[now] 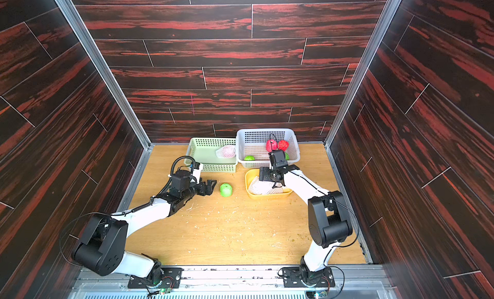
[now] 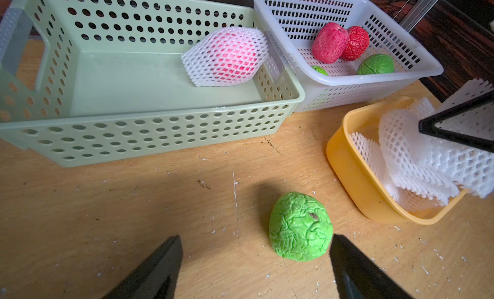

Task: Remove foam nets from apples
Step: Place the foam net into the storage box.

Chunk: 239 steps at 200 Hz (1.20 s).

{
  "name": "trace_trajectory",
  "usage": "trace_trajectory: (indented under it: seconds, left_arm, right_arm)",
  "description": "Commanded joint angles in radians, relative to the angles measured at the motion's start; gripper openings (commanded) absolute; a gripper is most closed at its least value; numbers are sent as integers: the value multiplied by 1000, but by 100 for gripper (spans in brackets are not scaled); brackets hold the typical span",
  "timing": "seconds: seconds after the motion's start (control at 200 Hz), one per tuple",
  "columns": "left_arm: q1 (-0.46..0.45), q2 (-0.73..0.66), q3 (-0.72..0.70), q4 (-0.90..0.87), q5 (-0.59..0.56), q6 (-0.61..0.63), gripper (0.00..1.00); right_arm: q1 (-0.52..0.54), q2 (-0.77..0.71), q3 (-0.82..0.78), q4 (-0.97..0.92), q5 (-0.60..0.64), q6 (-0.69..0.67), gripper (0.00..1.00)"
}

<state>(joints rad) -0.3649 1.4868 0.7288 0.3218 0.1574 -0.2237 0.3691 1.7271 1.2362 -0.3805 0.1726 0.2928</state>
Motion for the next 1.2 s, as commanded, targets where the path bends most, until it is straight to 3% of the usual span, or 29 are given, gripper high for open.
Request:
trace_trajectory:
  seconds: [0.0, 0.22, 0.266, 0.316, 0.351, 0.386, 0.446, 0.521, 0.621, 0.706, 0.887, 1.047, 1.192]
  left_arm:
    - [-3, 13, 30, -1, 13, 7, 91]
    - [-3, 21, 37, -9, 23, 6, 91]
    - [-4, 22, 40, -16, 25, 9, 91]
    - [-5, 19, 39, -17, 28, 10, 91]
    - [-4, 14, 37, -15, 26, 11, 91]
    - [-4, 11, 37, -17, 25, 13, 91]
    - [-4, 1, 39, -22, 25, 15, 91]
    - [-4, -9, 47, -20, 33, 14, 91]
    - [-4, -10, 72, -23, 53, 16, 91]
    - [-3, -13, 86, -21, 62, 12, 91]
    - [-4, -20, 103, 33, 163, -8, 92]
    - [-15, 32, 159, 191, 448, -70, 96]
    - [-62, 110, 232, 266, 585, -82, 100]
  right_arm:
    - [34, -5, 66, -137, 125, -93, 91]
    - [126, 3, 91, -148, 363, -173, 96]
    - [121, -17, 80, -118, 295, -176, 95]
    - [101, -65, 52, -65, 161, -169, 70]
    - [96, -108, 24, -21, 103, -162, 63]
    - [96, -147, 8, 7, 67, -162, 65]
    - [92, -180, 19, 4, 46, -151, 77]
    - [76, -187, 61, -35, -33, -143, 78]
    - [72, -198, 77, -44, -77, -139, 89]
    - [57, -198, 88, -61, -119, -131, 91]
    - [1, -225, 68, -30, -250, -91, 76]
    - [-27, -257, 32, 68, -416, -43, 76]
    - [-28, -253, 29, 158, -619, 22, 76]
